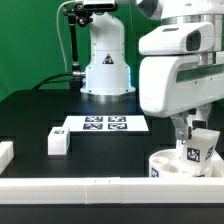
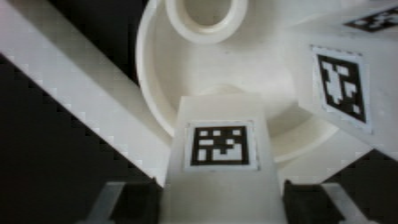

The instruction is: Assemble stool

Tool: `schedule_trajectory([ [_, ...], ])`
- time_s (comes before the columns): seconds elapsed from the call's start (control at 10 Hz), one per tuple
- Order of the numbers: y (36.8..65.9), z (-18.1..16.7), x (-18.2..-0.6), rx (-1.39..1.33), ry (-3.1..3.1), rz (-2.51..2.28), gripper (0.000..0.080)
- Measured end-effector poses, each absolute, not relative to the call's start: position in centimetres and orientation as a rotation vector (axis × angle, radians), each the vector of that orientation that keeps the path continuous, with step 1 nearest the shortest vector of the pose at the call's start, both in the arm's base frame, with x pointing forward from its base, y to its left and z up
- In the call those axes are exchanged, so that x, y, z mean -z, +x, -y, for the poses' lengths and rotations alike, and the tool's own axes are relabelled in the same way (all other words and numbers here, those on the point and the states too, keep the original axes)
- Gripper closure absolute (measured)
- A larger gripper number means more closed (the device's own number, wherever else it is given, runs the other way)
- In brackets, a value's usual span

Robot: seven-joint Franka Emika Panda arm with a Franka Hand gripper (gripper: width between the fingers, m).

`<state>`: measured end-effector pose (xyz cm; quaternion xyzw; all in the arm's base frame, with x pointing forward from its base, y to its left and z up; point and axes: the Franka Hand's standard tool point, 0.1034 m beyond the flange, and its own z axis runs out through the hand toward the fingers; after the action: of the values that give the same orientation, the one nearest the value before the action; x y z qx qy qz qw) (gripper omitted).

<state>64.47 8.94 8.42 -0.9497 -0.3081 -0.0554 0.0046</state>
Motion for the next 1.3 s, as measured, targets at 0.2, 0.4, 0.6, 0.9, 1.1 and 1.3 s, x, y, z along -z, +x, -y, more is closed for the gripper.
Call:
schedule_trajectory([
  [0.2,64.55,-9.02,-8.45,0.18,-3.021,0.756,0.0463],
  [0.4,64.63,-9.14,-8.48,0.188,-3.059,0.521,0.0463],
  [0.6,64.71,-8.9,-8.53,0.186,-3.072,0.317,0.0463],
  [0.9,64.79,-8.55,-8.56,0.182,-3.081,0.076,0.0463],
  [1.1,64.8,-8.44,-8.55,0.177,-3.08,-0.103,0.0463],
  [1.3,64.79,-8.46,-8.54,0.177,-3.08,-0.099,0.0271],
])
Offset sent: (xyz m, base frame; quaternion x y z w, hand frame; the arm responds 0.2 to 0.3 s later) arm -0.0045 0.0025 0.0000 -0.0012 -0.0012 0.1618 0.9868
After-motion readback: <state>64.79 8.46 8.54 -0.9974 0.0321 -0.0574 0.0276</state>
